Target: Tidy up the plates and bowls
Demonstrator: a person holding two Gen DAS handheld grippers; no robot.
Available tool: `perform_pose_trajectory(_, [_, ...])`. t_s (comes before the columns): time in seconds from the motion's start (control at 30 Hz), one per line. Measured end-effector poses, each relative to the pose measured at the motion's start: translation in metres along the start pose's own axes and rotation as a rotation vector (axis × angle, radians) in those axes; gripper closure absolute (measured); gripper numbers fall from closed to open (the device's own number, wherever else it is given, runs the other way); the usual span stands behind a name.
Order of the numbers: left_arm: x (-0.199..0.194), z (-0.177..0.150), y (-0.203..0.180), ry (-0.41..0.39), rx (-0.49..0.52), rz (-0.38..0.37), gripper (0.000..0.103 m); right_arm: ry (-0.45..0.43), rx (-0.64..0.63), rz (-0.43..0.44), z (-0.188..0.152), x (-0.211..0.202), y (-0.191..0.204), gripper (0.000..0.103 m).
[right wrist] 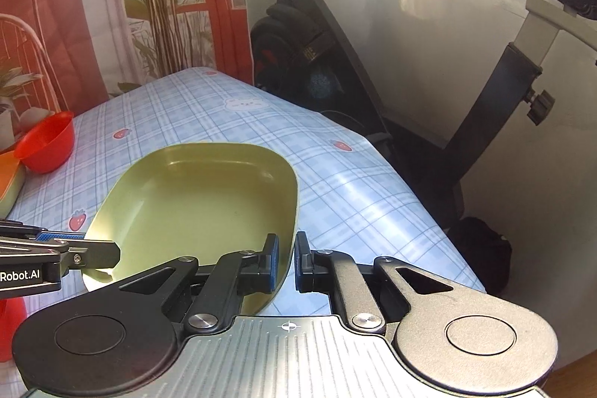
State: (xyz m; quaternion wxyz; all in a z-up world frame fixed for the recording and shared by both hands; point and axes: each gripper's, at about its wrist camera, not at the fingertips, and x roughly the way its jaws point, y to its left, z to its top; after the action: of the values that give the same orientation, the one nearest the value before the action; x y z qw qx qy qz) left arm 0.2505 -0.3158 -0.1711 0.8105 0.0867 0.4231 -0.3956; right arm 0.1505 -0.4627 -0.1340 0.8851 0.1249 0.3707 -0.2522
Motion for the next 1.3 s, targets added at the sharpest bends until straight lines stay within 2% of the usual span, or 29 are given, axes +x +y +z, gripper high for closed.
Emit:
perform_pose_trajectory(0.2, [-0.037,0.008,0.016,-0.045,0.013,0.045,0.087,-0.005,0.021,0.075,0.021,-0.014,0.022,0.095])
perform_pose_trajectory(0.4, [-0.086,0.019,0.054,-0.122,-0.055,0.081,0.087,-0.024,0.007,0.168,0.046,-0.028,0.061,0.095])
perform_pose_trajectory(0.53, [-0.121,0.023,0.082,-0.178,-0.094,0.128,0.087,-0.041,-0.03,0.236,0.061,-0.034,0.103,0.095])
perform_pose_trajectory(0.73, [-0.182,0.022,0.127,-0.271,-0.174,0.194,0.086,-0.065,-0.138,0.349,0.077,-0.042,0.185,0.094])
perform_pose_trajectory(0.97, [-0.24,0.014,0.178,-0.344,-0.237,0.321,0.086,-0.085,-0.239,0.481,0.081,-0.046,0.278,0.093])
perform_pose_trajectory(1.13, [-0.257,0.008,0.213,-0.365,-0.306,0.361,0.086,-0.086,-0.312,0.533,0.084,-0.038,0.322,0.093])
perform_pose_trajectory(1.3, [-0.242,0.002,0.239,-0.348,-0.355,0.358,0.086,-0.078,-0.367,0.525,0.085,-0.018,0.342,0.094])
